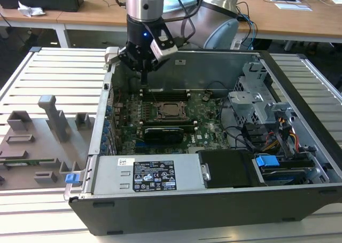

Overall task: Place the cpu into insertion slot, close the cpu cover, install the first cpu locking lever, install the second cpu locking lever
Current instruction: 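Install the first cpu locking lever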

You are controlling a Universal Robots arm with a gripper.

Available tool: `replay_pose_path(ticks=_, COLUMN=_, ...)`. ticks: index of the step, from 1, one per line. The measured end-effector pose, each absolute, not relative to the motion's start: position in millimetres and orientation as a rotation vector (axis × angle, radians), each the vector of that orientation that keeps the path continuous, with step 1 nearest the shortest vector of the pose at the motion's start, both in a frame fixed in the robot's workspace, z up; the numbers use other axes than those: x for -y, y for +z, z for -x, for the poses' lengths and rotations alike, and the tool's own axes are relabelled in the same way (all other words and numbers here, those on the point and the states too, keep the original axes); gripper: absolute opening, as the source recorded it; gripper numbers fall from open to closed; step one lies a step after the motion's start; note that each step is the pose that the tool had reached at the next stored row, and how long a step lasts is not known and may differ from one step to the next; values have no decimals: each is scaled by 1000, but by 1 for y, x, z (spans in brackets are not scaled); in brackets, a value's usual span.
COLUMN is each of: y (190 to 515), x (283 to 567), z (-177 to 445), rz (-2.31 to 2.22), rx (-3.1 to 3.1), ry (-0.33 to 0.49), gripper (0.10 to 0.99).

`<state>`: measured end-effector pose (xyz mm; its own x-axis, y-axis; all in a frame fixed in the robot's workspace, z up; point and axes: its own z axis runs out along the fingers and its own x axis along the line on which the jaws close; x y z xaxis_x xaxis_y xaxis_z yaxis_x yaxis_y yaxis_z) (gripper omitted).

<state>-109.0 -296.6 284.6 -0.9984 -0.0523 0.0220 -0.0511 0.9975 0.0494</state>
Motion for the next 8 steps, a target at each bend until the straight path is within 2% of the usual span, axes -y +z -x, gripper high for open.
replay_pose_path(ticks=8, y=267, x=296, z=109, rz=-80, rx=3116, ry=-76, gripper=106)
